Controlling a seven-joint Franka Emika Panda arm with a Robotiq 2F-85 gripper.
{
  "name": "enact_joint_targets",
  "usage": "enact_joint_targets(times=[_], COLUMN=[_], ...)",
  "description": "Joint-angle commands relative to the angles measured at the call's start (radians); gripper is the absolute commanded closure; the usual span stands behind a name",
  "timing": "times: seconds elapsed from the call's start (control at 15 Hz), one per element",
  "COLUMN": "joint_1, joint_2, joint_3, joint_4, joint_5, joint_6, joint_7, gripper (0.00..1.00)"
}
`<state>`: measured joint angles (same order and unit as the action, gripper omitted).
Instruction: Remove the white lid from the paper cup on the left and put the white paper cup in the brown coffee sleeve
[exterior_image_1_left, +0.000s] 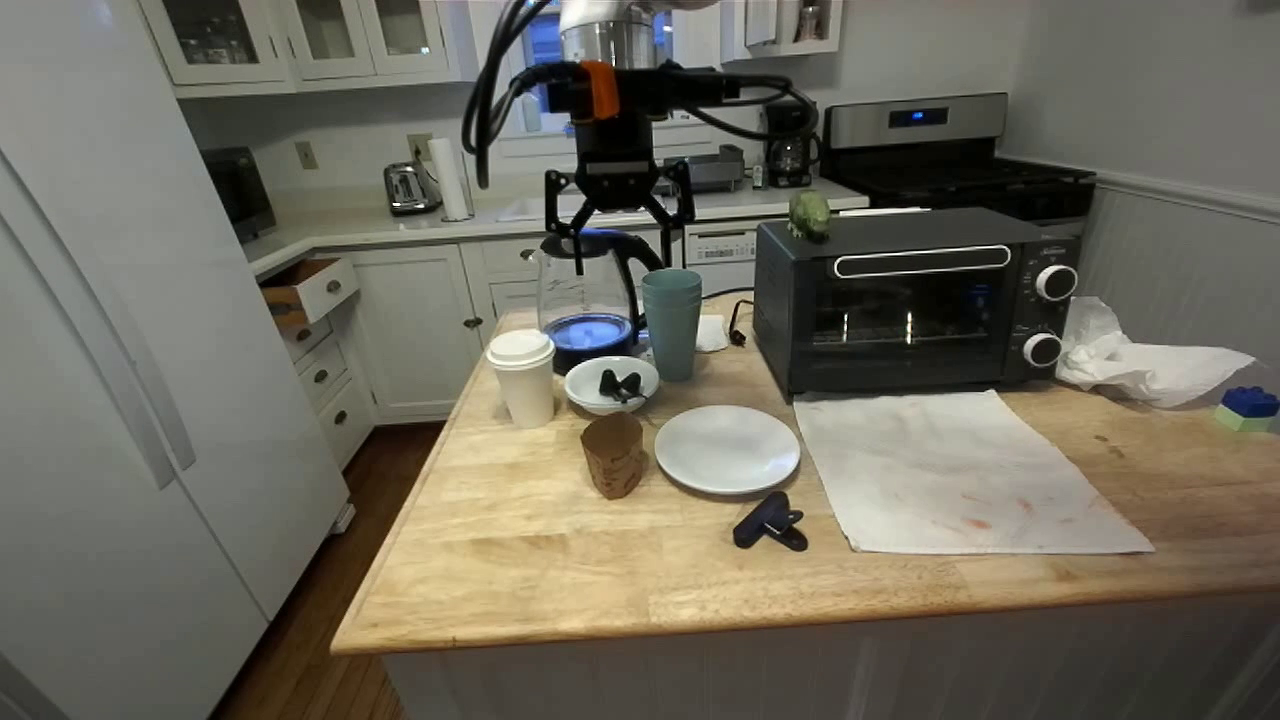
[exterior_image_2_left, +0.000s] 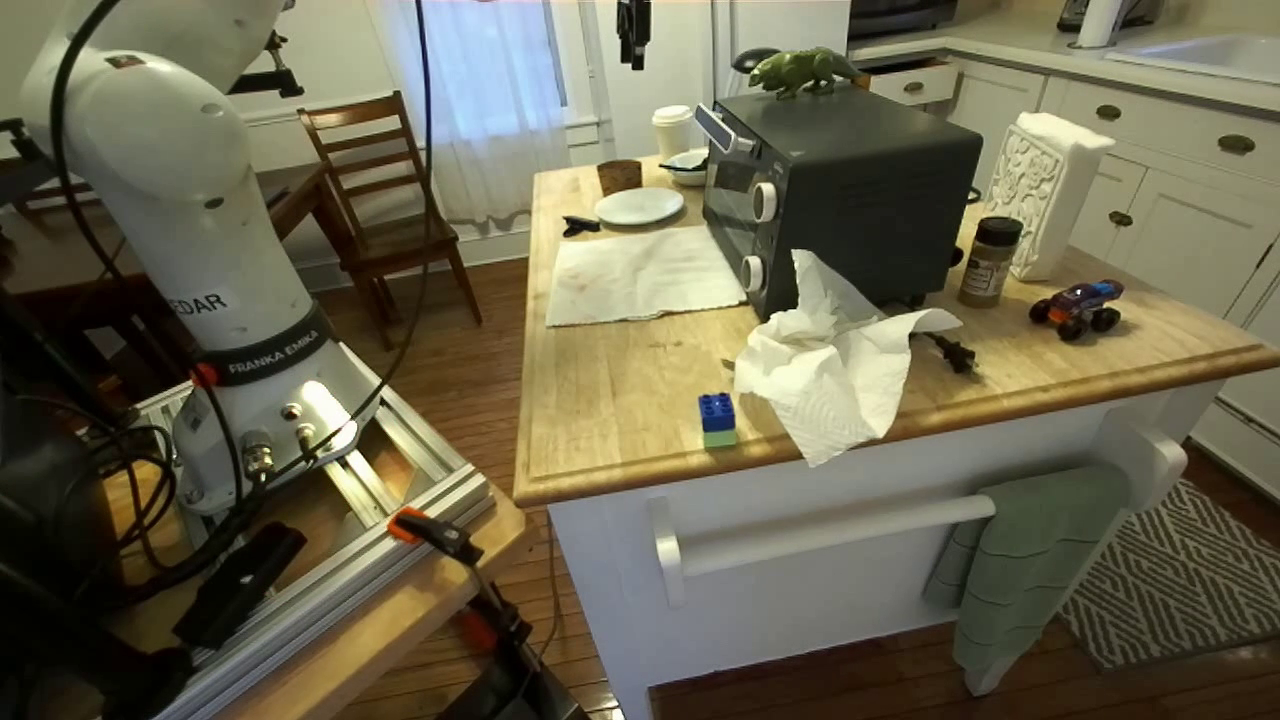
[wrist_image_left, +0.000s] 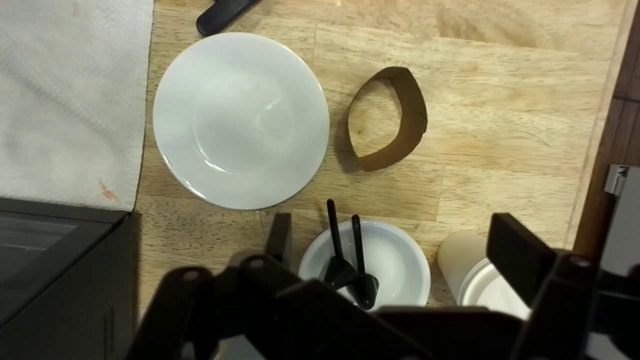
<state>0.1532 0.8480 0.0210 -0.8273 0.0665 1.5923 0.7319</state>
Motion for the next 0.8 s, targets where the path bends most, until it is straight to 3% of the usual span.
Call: enact_joint_targets(times=[0.0, 0.4, 0.73], joint_1=[0.000, 0.052, 0.116], joint_2=[0.012, 0.187, 0.294], joint_3=[0.000, 0.005, -0.062], joint_4=[0.008, 0.143, 0.226], joint_5=[-0.002, -0.006, -0.079], joint_6=[0.023, 0.170, 0.403], joint_7=[-0.008, 0.067, 0.140], gripper=[0.00, 0.00, 0.00])
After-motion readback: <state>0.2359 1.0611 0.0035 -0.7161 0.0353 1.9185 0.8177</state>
